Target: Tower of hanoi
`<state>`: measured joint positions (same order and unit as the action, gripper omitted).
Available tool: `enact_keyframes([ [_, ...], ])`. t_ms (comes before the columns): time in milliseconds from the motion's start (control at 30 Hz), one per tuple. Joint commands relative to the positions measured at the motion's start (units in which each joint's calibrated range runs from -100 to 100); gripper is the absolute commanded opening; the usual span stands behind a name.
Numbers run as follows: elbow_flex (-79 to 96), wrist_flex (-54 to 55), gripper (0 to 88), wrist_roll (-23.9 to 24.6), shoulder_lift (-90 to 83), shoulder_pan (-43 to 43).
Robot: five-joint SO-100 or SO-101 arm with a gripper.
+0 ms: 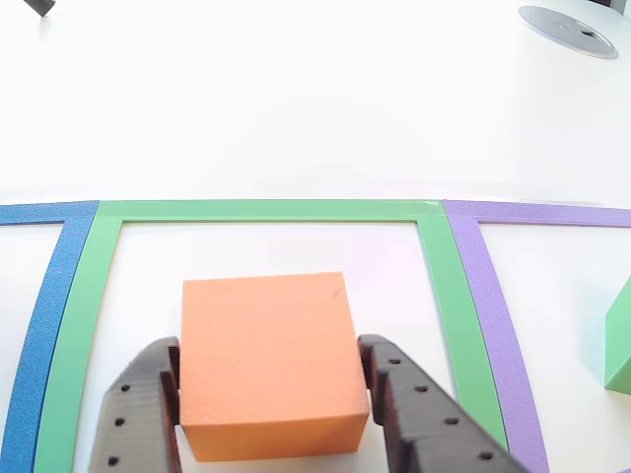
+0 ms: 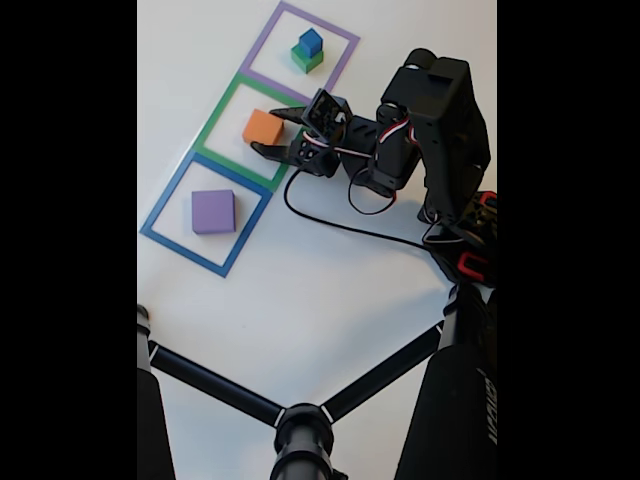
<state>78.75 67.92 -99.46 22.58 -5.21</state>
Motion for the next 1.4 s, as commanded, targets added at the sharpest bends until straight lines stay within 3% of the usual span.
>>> enact_keyframes([
  [0, -0.7, -0.2, 11.0, -0.5, -0.7, 0.2],
  [200, 0.5, -7.3, 11.3, -0.5, -10.8, 0.9],
  [733, -3.8, -83.2, 11.3, -0.5, -75.0, -0.6],
  [1100, -50.8, -140.2, 11.0, -0.5, -82.5, 5.0],
  [1367, -77.2, -164.5, 11.2, 0.1, -83.4, 15.8],
])
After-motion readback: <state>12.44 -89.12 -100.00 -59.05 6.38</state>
